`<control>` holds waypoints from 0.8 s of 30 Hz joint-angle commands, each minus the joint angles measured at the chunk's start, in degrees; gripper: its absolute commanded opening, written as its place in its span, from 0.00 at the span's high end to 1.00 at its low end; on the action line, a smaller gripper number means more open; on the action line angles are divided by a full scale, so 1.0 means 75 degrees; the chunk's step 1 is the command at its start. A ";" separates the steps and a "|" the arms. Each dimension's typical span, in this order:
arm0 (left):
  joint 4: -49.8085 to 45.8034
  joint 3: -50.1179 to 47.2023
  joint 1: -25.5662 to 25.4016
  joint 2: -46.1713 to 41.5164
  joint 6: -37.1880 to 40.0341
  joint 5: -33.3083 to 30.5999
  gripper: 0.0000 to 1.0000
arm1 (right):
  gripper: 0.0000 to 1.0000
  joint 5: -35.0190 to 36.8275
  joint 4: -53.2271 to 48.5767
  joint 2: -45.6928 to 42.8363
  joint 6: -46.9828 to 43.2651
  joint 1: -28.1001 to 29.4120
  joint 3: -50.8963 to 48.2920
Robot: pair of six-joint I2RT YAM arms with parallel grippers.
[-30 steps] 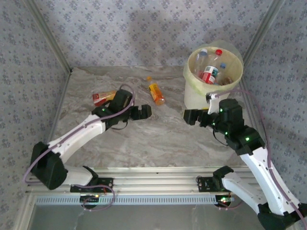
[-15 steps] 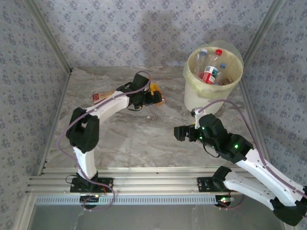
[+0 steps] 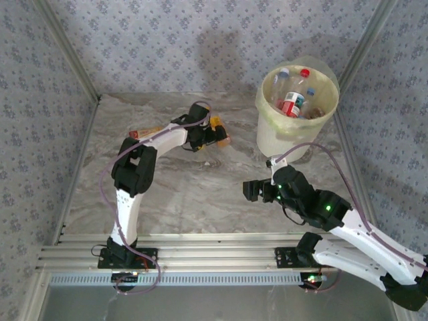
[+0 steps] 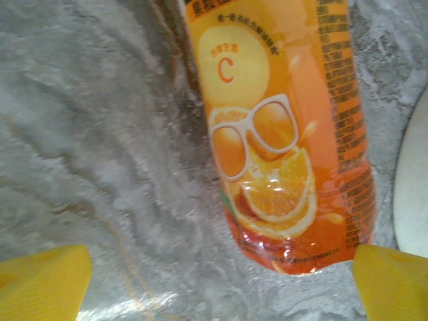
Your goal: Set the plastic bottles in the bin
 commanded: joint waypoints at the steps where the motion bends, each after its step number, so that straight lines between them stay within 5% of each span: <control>1: 0.0641 0.0262 -0.0018 0.0146 -0.0238 0.0426 0.00 | 0.00 0.0254 -0.0206 -0.0083 0.0202 0.0097 -0.0064; 14: 0.0593 0.1080 -0.0008 0.1065 -0.0712 0.0509 0.01 | 0.00 0.0389 -0.0356 -0.0142 0.0316 0.0216 -0.0104; 24: 0.0422 0.1362 -0.0012 0.1385 -0.0728 0.0600 0.12 | 0.00 0.0404 -0.0379 -0.0206 0.0334 0.0251 -0.0165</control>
